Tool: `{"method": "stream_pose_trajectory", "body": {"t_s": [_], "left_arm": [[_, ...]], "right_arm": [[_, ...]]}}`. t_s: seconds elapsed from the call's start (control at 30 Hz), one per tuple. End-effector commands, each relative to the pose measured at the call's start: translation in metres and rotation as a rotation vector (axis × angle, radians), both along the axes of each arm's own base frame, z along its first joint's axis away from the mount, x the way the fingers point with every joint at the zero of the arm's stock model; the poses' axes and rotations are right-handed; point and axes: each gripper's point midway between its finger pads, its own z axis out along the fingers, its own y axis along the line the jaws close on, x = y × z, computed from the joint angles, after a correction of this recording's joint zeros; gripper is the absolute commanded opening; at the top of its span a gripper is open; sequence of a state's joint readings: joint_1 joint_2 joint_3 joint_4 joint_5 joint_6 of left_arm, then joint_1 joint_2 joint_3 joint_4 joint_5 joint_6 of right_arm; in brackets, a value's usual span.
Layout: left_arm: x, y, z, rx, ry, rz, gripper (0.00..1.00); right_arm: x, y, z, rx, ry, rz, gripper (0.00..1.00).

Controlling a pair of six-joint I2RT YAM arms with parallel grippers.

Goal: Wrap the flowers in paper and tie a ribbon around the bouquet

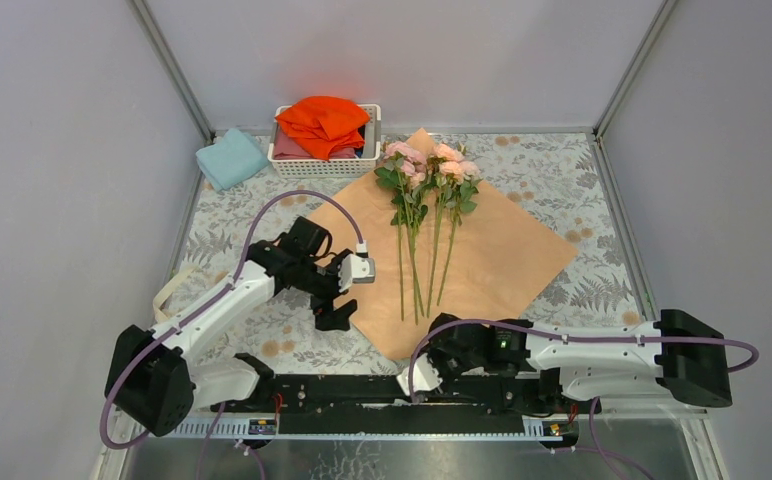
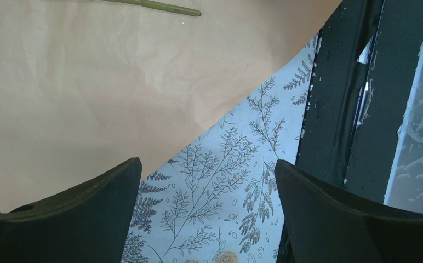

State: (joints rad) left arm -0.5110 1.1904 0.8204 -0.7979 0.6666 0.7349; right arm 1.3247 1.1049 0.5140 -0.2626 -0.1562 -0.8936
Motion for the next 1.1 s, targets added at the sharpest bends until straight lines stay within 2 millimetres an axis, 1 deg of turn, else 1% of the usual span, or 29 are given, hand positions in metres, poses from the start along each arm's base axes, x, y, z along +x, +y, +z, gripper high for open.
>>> {"method": "stream_pose_trajectory", "body": {"t_s": [0.0, 0.07, 0.13, 0.2, 0.33, 0.4, 0.47, 0.53, 0.6, 0.67, 0.77, 0.83, 0.87, 0.93, 1.03, 1.07], "left_arm": [[0.009, -0.01, 0.008, -0.045, -0.031, -0.008, 0.99], [0.008, -0.01, 0.007, -0.048, -0.03, -0.009, 0.99], [0.007, -0.012, 0.007, -0.055, -0.023, -0.013, 0.99], [0.005, -0.014, 0.008, -0.07, -0.011, -0.021, 0.99], [0.001, -0.027, 0.016, -0.14, 0.014, -0.077, 0.98], [0.002, -0.036, 0.019, -0.193, 0.025, -0.082, 0.98], [0.008, -0.047, 0.019, -0.259, 0.025, -0.058, 0.98], [0.014, -0.06, 0.021, -0.327, -0.013, -0.057, 0.99], [0.01, -0.067, 0.022, -0.372, -0.025, -0.081, 0.99], [0.002, -0.073, 0.021, -0.403, -0.026, -0.126, 0.99], [-0.006, -0.081, 0.006, -0.382, -0.009, -0.159, 0.99], [-0.009, -0.084, -0.006, -0.359, 0.015, -0.169, 0.99], [-0.008, -0.085, -0.008, -0.358, 0.026, -0.163, 0.99], [-0.004, -0.089, -0.011, -0.354, 0.035, -0.141, 0.99], [0.007, -0.093, -0.015, -0.337, 0.026, -0.088, 0.99], [0.009, -0.094, -0.016, -0.333, 0.032, -0.077, 0.97]], "right_arm": [[0.014, 0.015, 0.016, 0.055, -0.065, -0.014, 0.46], [0.016, 0.015, 0.016, 0.063, -0.06, -0.034, 0.45], [0.021, 0.017, 0.02, 0.091, -0.039, -0.078, 0.41], [0.028, 0.02, 0.027, 0.134, 0.007, -0.129, 0.31], [0.043, 0.026, 0.035, 0.193, 0.072, -0.184, 0.06], [0.045, 0.031, 0.037, 0.208, 0.105, -0.2, 0.01], [0.05, 0.035, 0.04, 0.225, 0.136, -0.221, 0.0], [0.062, 0.034, 0.047, 0.257, 0.159, -0.267, 0.0], [0.073, 0.033, 0.057, 0.304, 0.193, -0.311, 0.0], [0.077, 0.033, 0.062, 0.333, 0.23, -0.331, 0.0], [0.086, 0.033, 0.063, 0.336, 0.238, -0.352, 0.0], [0.089, 0.034, 0.063, 0.335, 0.245, -0.357, 0.0], [0.091, 0.035, 0.065, 0.339, 0.25, -0.358, 0.0], [0.095, 0.037, 0.068, 0.352, 0.26, -0.365, 0.0], [0.103, 0.039, 0.075, 0.381, 0.271, -0.379, 0.0], [0.105, 0.04, 0.076, 0.387, 0.275, -0.384, 0.0]]}}
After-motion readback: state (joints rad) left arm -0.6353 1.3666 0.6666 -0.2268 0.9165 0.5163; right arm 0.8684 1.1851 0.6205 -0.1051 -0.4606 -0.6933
